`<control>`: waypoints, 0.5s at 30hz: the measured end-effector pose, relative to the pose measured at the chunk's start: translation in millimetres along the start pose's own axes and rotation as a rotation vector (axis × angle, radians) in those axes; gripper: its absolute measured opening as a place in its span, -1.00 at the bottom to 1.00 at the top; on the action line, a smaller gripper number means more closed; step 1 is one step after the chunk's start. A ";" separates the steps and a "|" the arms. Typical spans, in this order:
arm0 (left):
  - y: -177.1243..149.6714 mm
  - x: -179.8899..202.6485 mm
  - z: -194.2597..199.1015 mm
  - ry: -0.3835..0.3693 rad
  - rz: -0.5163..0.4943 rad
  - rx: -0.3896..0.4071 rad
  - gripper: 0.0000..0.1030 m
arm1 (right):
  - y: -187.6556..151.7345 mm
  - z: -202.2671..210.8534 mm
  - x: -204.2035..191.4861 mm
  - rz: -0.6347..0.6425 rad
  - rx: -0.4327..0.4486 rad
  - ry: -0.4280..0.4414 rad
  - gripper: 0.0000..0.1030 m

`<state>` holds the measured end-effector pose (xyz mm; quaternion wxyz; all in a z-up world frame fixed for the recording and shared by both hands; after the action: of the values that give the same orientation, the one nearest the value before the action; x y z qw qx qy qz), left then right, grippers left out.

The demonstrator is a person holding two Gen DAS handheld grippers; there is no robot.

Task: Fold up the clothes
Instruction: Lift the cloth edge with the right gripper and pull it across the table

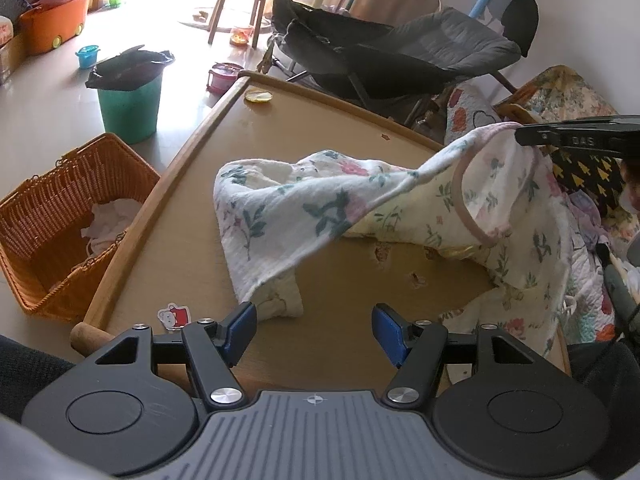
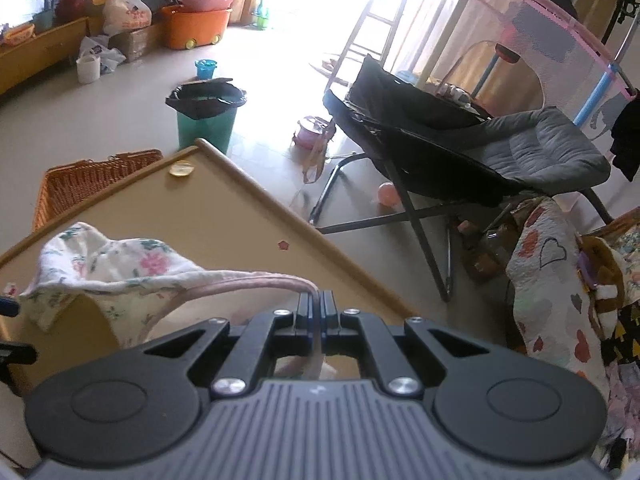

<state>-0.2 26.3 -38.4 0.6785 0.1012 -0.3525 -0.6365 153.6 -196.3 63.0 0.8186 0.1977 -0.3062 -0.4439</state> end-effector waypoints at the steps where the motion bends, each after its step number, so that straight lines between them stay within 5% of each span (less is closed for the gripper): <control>1: -0.3 -0.2 -0.1 0.000 0.001 0.000 0.28 | 1.1 -3.0 1.2 0.000 -0.001 -0.007 -0.93; 15: -1.0 -7.2 -4.5 -0.008 0.039 -0.012 0.28 | 6.5 -50.2 3.2 -0.020 -0.046 -0.052 -0.93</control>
<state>2.2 31.5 -44.8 0.6898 0.0877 -0.3534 -0.6258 192.8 -193.0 31.1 0.8104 0.1701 -0.3149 -0.4639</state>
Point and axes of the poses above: each gripper's, at about its wrist camera, not at the fingertips, and z roughly against the way its jaws point, x to its right, y to its top, the point moved 9 cm from there along -z, roughly the way its jaws point, and after that the axes turned 3 degrees about z, right-handed, at the moved point
